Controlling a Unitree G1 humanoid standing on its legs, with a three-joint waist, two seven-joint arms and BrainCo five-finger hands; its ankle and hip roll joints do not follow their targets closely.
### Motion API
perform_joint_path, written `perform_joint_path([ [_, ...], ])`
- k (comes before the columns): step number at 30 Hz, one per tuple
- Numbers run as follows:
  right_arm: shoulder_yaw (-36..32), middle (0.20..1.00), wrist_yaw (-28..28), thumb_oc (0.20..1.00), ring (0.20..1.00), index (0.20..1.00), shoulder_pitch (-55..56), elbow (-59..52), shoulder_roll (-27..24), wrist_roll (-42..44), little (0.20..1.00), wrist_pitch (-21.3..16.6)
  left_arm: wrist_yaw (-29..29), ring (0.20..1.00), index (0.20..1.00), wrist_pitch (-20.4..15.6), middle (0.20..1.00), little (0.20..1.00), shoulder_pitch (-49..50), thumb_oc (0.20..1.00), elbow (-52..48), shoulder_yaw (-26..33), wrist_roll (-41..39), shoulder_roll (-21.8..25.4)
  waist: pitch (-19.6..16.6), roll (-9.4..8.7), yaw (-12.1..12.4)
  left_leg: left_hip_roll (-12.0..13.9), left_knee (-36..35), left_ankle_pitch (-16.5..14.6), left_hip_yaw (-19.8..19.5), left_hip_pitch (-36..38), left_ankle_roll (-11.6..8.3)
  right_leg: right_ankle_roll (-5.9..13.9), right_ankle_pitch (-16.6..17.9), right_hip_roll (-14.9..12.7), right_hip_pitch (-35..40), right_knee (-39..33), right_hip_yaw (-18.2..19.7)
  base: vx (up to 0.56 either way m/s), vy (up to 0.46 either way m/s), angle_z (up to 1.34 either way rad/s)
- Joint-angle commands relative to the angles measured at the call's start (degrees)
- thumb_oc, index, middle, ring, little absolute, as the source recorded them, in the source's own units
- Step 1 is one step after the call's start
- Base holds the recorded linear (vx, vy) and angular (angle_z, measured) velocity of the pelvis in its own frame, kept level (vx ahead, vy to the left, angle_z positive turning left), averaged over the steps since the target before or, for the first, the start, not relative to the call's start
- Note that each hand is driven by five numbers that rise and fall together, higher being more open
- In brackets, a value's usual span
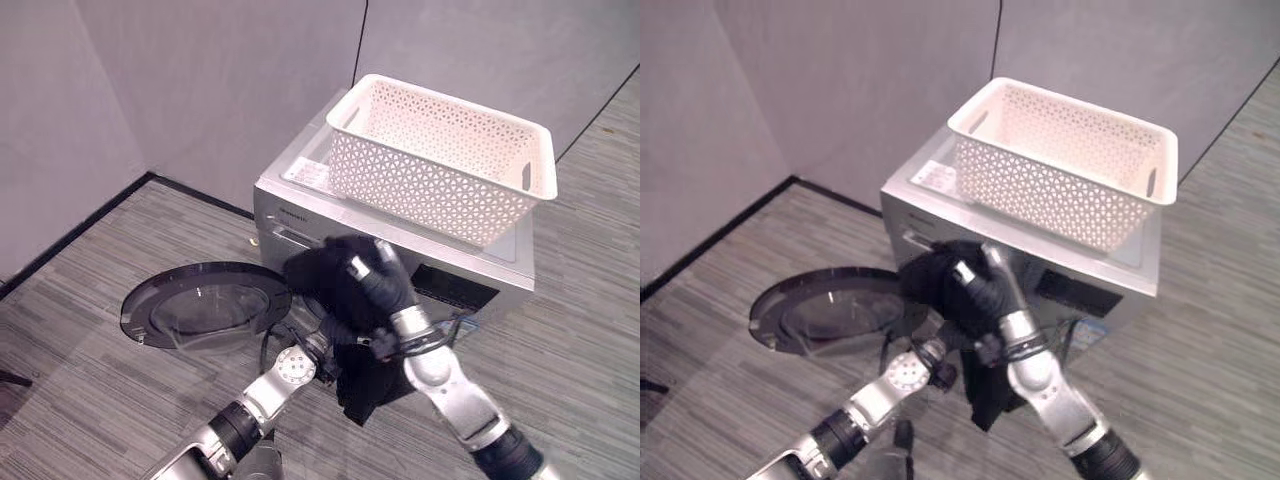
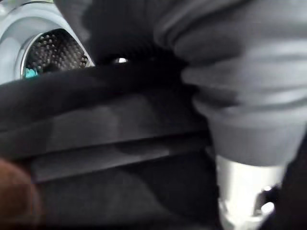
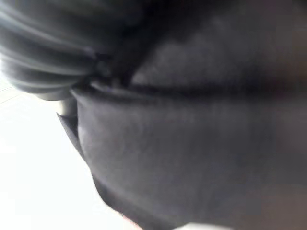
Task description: Grab the laundry basket,head to the washer,open it,put in the laundry and shut it.
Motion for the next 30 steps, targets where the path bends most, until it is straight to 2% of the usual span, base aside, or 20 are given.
perform_joint_path([
  [1, -0.32, 0.200, -0.24, 0.200, 0.200, 0.200, -4.16, -2.28, 2.05, 2.73, 0.200, -3.51, 4.78, 1.000, 1.000, -5.52, 1.000, 1.000, -6.17, 1.000, 1.81, -1.10, -2.68, -3.23, 0.94, -2.10, -0.28, -1.72, 1.41, -3.84, 3.18, -3.03, 2.32, -1.36, -0.51, -0.97, 6.15, -7.69, 2.46, -0.01, -0.002, 0.11],
  [6, 3.61, 0.200, -0.24, 0.200, 0.200, 0.200, -4.17, 0.27, 1.89, 3.27, 0.200, -3.21, 5.95, 1.000, 1.000, -6.47, 1.000, 1.000, -6.34, 1.000, 3.06, -1.01, -3.21, -3.03, 1.40, -2.19, -0.99, -1.20, 0.03, -3.16, 4.07, -2.35, 2.36, -1.39, -0.16, -1.05, 5.58, -7.27, 2.50, 0.00, 0.000, 0.02],
  [7, 3.91, 0.200, -0.20, 0.200, 0.200, 0.200, -4.29, 0.75, 1.89, 3.18, 0.200, -3.11, 5.97, 0.479, 0.479, -6.66, 0.479, 0.479, -6.15, 0.479, 4.02, -0.65, -3.67, -3.00, 1.44, -2.26, -1.19, -1.08, 0.04, -3.12, 4.24, -2.30, 2.34, -1.40, -0.06, -1.13, 5.47, -7.17, 2.47, 0.02, 0.010, -0.08],
  [8, 3.94, 0.200, -0.19, 0.200, 0.200, 0.200, -4.19, 0.98, 1.75, 2.98, 0.200, -3.09, 5.84, 0.200, 0.200, -7.18, 0.200, 0.200, -5.40, 0.200, 4.32, 0.09, -5.35, -2.93, 1.41, -2.23, -1.31, -1.03, -0.19, -3.06, 4.39, -2.21, 2.32, -1.41, -0.07, -1.17, 5.40, -7.10, 2.43, 0.02, 0.007, -0.11],
  [13, 3.87, 0.200, -0.67, 0.200, 0.200, 0.200, -3.03, 3.14, 1.60, 2.51, 0.200, -3.36, 6.60, 0.200, 0.200, -8.47, 0.200, 0.200, -2.10, 0.200, 5.25, 2.12, -7.80, -2.61, 2.11, -2.29, -1.39, -1.00, -0.46, -2.84, 4.53, -2.29, 2.41, -1.45, 0.05, -1.31, 4.65, -6.52, 2.16, 0.00, 0.002, -0.03],
  [14, 3.86, 0.272, -0.64, 0.272, 0.272, 0.272, -2.59, 3.65, 1.43, 2.60, 0.272, -3.41, 6.56, 0.200, 0.200, -8.64, 0.200, 0.200, -1.10, 0.200, 5.29, 2.67, -8.15, -2.32, 2.42, -2.30, -1.29, -0.97, -0.42, -2.80, 4.55, -2.36, 2.40, -1.48, 0.00, -1.35, 4.52, -6.30, 2.01, -0.01, 0.006, -0.04],
  [15, 3.89, 1.000, -0.35, 1.000, 1.000, 1.000, -2.00, 4.46, 1.28, 2.70, 1.000, -3.45, 6.43, 0.200, 0.200, -8.79, 0.200, 0.200, -0.30, 0.200, 5.44, 3.07, -7.92, -1.98, 2.62, -2.35, -1.19, -0.99, -0.45, -2.77, 4.55, -2.42, 2.40, -1.48, -0.02, -1.36, 4.43, -6.19, 1.89, 0.00, 0.000, 0.00],
  [21, 4.26, 1.000, 2.51, 1.000, 1.000, 1.000, 0.30, 7.42, 0.09, 4.68, 1.000, -3.43, 4.86, 0.200, 0.200, -8.99, 0.200, 0.200, 3.71, 0.200, 6.78, 5.47, -10.21, -0.93, 3.37, -2.59, -0.49, -0.96, -1.18, -2.45, 4.61, -2.47, 2.38, -1.33, 0.21, -1.49, 3.82, -5.98, 1.59, 0.00, -0.001, 0.01],
  [24, 3.80, 1.000, 4.81, 1.000, 1.000, 1.000, 2.71, 9.12, -2.29, 1.48, 1.000, -3.67, 3.52, 0.200, 0.200, -9.32, 0.200, 0.200, 6.53, 0.200, 8.95, 8.10, -12.71, -0.82, 4.09, -3.03, -0.33, -1.06, -1.83, -3.22, 4.68, -1.81, 1.86, -1.11, -0.36, -1.83, 3.64, -5.57, 2.02, 0.02, -0.009, 0.00],
  [25, 3.75, 1.000, 4.80, 1.000, 1.000, 1.000, 2.72, 9.09, -2.30, 1.44, 1.000, -3.68, 3.50, 0.200, 0.200, -9.34, 0.200, 0.200, 6.51, 0.200, 8.93, 8.08, -12.71, -0.82, 4.16, -2.73, -0.30, -0.82, -1.92, -2.21, 5.14, -2.24, 2.38, -1.20, 0.29, -1.68, 3.22, -5.60, 1.45, 0.00, 0.000, 0.00],
  [27, 3.00, 1.000, 5.61, 1.000, 1.000, 1.000, 4.84, 9.70, -3.33, -0.35, 1.000, -3.81, 2.93, 0.200, 0.200, -9.44, 0.200, 0.200, 7.39, 0.200, 9.94, 9.43, -13.53, -0.66, 4.39, -3.06, -0.56, -1.07, -1.97, -3.12, 4.93, -1.80, 1.84, -1.04, -0.36, -1.99, 3.41, -5.34, 1.91, 0.02, -0.004, -0.01],
  [30, 0.94, 1.000, 5.63, 1.000, 1.000, 1.000, 10.39, 12.33, -4.91, -5.09, 1.000, -4.10, 2.97, 0.200, 0.200, -9.90, 0.200, 0.200, 8.33, 0.200, 12.87, 11.70, -13.53, -1.10, 4.94, -2.87, -1.69, -1.08, -2.16, -3.00, 5.20, -1.86, 1.73, -1.02, -0.29, -2.16, 3.21, -5.07, 1.66, 0.00, 0.002, -0.01],
])
